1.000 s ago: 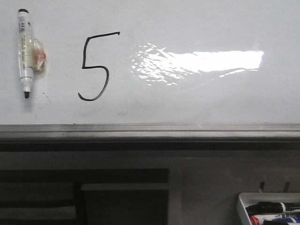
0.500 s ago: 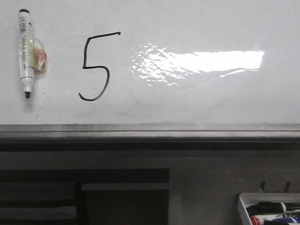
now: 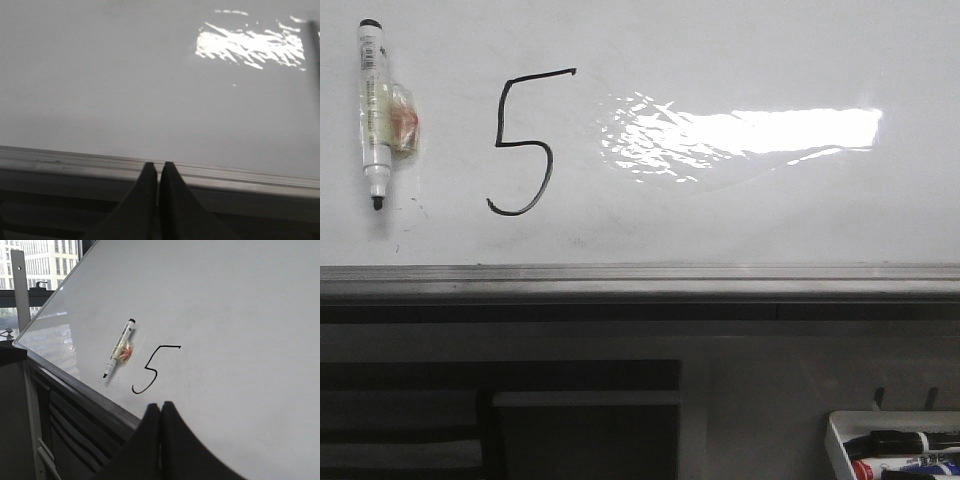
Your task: Write number 5 on whiteboard
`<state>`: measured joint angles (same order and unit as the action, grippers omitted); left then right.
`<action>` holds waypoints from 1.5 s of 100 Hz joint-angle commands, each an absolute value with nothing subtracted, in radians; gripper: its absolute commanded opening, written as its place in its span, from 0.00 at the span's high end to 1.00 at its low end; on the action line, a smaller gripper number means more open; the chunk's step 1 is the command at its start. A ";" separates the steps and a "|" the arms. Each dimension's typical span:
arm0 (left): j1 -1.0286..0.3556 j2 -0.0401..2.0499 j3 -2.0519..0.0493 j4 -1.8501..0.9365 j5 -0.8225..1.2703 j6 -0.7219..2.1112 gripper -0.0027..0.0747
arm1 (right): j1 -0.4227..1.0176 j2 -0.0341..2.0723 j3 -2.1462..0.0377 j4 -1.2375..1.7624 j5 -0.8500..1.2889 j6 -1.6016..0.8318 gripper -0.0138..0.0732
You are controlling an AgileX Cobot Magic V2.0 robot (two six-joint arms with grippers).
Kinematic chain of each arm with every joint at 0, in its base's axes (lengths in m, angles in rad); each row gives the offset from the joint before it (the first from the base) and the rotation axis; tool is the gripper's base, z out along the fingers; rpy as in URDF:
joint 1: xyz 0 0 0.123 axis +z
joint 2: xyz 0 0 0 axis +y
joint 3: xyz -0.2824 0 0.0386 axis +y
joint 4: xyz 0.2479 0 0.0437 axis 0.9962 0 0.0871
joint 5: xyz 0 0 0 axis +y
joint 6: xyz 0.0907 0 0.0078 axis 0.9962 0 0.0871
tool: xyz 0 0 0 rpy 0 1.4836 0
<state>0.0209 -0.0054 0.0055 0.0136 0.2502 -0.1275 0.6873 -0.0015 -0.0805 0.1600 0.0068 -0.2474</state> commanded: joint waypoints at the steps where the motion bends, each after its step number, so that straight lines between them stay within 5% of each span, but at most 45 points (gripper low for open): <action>1: 0.025 -0.035 0.022 0.015 0.232 -0.150 0.99 | 0.680 0.008 -0.106 0.157 -0.078 -0.253 0.91; 150: 0.025 -0.035 0.022 -0.020 0.289 -0.153 0.99 | 0.670 0.008 -0.104 0.209 -0.083 -0.241 0.91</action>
<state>0.0209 -0.0054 0.0055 -0.0053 0.3378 -0.1454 0.6836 -0.0015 -0.0805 0.1995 0.0000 -0.2417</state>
